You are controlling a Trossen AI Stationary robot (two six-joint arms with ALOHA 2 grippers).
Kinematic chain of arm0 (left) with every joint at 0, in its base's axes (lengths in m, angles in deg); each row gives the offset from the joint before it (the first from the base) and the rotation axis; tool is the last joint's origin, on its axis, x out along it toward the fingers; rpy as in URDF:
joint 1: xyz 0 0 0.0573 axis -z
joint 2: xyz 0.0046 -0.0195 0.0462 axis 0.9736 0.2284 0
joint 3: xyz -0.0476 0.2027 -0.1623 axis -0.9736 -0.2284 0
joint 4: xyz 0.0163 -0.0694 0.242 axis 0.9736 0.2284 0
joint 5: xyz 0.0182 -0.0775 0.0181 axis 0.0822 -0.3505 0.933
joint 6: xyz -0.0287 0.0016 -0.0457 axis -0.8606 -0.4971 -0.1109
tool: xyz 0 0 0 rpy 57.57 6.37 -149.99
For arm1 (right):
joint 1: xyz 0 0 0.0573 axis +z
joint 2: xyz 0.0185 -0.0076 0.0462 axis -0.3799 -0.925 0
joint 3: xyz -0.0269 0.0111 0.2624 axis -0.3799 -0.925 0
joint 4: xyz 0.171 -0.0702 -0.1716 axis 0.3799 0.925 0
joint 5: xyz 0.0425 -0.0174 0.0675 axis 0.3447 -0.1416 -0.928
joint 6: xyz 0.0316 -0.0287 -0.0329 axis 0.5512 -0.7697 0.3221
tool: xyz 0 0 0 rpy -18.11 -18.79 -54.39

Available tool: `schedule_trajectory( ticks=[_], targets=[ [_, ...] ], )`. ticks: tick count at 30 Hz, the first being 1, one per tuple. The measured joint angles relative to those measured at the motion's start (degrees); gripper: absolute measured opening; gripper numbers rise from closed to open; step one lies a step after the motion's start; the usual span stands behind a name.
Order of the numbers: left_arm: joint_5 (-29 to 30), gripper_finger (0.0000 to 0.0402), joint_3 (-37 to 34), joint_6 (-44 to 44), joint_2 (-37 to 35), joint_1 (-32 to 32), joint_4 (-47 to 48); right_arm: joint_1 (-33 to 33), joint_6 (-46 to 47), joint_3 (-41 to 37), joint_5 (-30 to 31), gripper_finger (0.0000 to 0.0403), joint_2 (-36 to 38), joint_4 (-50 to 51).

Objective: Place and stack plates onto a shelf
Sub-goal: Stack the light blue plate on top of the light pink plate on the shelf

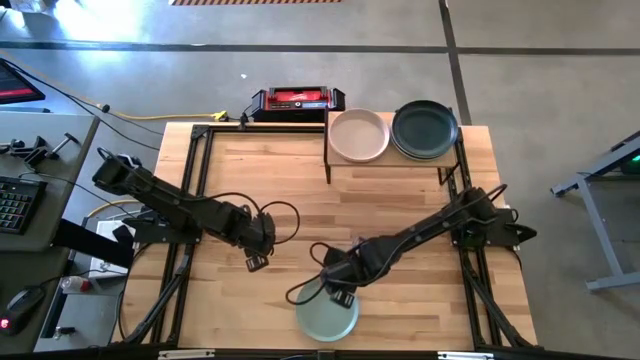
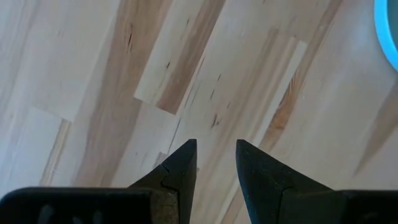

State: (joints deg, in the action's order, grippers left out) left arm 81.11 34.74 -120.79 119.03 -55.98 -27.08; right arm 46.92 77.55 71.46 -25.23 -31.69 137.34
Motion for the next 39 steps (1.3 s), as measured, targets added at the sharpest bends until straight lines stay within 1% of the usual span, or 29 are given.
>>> schedule_trajectory(
  ticks=[9,12,17,21,32,36,39],
  targets=[
    [-0.01,0.0102,0.0,-0.41,0.0,-0.02,-0.06,0.28,3.05,0.0,-0.78,0.0116,-3.94,-0.26],
    [0.0,0.0102,0.0,-0.4,0.0,-0.02,-0.09,0.28,3.15,0.0,-2.17,0.0116,-5.2,-0.81],
    [0.0,0.0102,0.0,-0.4,0.0,-0.02,-0.15,0.28,4.71,0.0,-2.73,0.0116,-7.4,-1.22],
    [0.0,0.0102,0.0,-0.38,0.0,-0.02,-0.18,0.28,4.91,0.0,-4.73,0.0116,-9.12,-1.35],
    [0.0,0.0102,0.0,-0.33,0.0,-0.02,-0.2,0.25,5.67,0.0,-4.83,0.0116,-11.61,-1.37],
    [0.0,0.0102,0.0,-0.32,0.0,-0.02,-0.17,0.2,5.62,0.0,-5.59,0.0099,-12.13,-1.36],
    [0.0,0.0102,0.0,-0.31,0.0,-0.02,-0.18,0.19,5.53,0.0,-5.98,0.0063,-12.13,-1.34]
  ],
)
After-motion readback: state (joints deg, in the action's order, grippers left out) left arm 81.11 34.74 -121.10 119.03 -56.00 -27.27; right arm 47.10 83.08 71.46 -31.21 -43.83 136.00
